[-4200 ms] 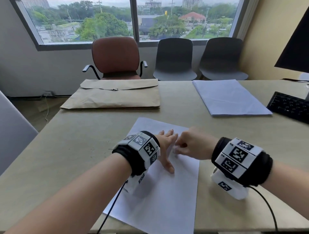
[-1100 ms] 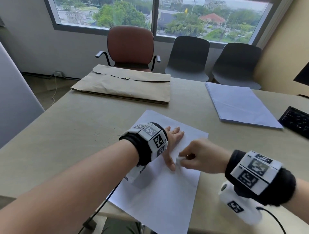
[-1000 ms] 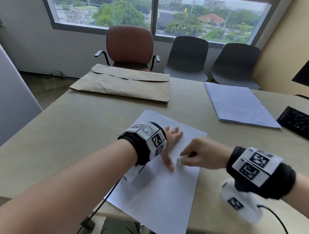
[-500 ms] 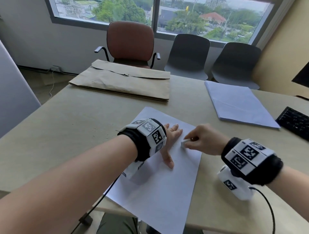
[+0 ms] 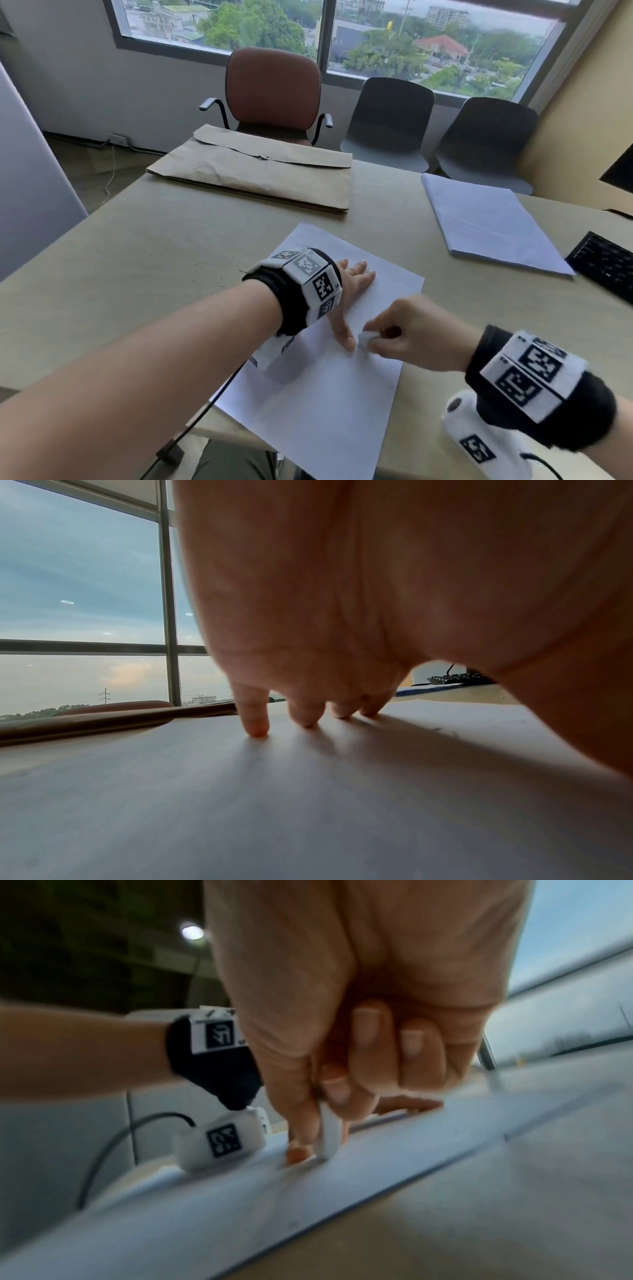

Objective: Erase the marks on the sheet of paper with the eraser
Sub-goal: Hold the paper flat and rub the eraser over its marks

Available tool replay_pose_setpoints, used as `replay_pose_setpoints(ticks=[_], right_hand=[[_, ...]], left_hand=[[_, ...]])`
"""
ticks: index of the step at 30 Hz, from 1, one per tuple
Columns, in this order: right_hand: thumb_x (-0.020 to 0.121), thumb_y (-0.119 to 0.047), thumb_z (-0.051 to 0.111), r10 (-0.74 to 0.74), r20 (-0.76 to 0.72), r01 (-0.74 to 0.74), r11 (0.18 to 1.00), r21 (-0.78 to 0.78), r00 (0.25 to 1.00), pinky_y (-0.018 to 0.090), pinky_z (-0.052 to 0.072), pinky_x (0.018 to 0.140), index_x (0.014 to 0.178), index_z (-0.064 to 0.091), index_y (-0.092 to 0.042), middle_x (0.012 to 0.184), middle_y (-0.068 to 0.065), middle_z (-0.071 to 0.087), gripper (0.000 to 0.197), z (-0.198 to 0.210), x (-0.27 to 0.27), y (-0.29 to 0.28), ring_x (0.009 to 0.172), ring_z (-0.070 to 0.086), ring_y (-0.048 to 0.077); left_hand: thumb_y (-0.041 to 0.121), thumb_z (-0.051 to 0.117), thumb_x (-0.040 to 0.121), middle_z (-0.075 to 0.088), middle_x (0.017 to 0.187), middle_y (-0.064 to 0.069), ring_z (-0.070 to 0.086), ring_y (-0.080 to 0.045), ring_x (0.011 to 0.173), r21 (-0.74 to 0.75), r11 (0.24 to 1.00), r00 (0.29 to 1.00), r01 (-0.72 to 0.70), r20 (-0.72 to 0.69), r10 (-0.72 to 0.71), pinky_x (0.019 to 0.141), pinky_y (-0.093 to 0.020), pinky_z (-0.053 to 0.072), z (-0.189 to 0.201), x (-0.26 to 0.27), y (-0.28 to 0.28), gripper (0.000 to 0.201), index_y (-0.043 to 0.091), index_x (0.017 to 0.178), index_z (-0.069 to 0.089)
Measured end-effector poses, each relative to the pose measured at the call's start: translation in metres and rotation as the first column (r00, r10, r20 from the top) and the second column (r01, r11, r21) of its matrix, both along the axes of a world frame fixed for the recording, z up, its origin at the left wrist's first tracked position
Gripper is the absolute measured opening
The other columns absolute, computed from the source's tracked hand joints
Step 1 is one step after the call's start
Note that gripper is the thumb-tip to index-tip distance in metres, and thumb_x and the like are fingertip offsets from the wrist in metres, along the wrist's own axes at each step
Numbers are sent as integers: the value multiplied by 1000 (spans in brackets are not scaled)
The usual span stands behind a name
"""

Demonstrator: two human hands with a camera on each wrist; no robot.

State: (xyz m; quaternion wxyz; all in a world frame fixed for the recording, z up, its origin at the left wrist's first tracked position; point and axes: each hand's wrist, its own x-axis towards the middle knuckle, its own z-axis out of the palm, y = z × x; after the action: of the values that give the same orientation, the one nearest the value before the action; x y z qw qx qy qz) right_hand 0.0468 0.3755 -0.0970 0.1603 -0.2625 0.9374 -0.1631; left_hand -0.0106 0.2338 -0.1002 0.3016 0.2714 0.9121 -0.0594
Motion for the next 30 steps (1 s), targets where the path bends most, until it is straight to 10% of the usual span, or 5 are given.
replay_pose_setpoints(ticks=[6, 11, 19, 30], right_hand=[[84, -21, 62, -162, -158, 163, 987, -8, 974, 21, 33, 58, 79, 73, -9, 45, -16, 39, 17, 3, -36, 13, 48, 37, 6], [85, -26, 60, 33, 20, -32, 999, -19, 999, 17, 27, 49, 74, 66, 0, 55, 4, 37, 29, -1, -7, 11, 51, 29, 11], [84, -22, 62, -101, -63, 101, 995, 4, 993, 14, 28, 50, 57, 62, -13, 42, -7, 35, 28, 2, -33, 13, 45, 36, 10], [84, -24, 62, -92, -10, 92, 996, -11, 996, 16, 30, 49, 78, 70, 0, 59, 4, 40, 26, 3, -28, 12, 48, 33, 8]], left_hand=[[49, 72, 75, -20, 158, 1, -14, -24, 146, 10, 1000, 1000, -14, 9, 14, 117, -46, 3, 4, 3, 1, 121, 19, 149, -18], [49, 73, 73, -20, 158, 0, -14, -26, 146, 14, 1000, 1000, -10, 11, 10, 117, -48, 3, 0, -1, 1, 123, 18, 149, -18], [50, 74, 72, -19, 158, -1, -14, -26, 146, 10, 1000, 1000, -13, -3, 13, 117, -49, 3, -2, 0, 2, 124, 17, 149, -18], [51, 73, 72, -19, 158, -1, -13, -26, 146, -8, 1000, 1000, -9, -11, 9, 117, -49, 4, -4, -1, 3, 124, 17, 149, -18]])
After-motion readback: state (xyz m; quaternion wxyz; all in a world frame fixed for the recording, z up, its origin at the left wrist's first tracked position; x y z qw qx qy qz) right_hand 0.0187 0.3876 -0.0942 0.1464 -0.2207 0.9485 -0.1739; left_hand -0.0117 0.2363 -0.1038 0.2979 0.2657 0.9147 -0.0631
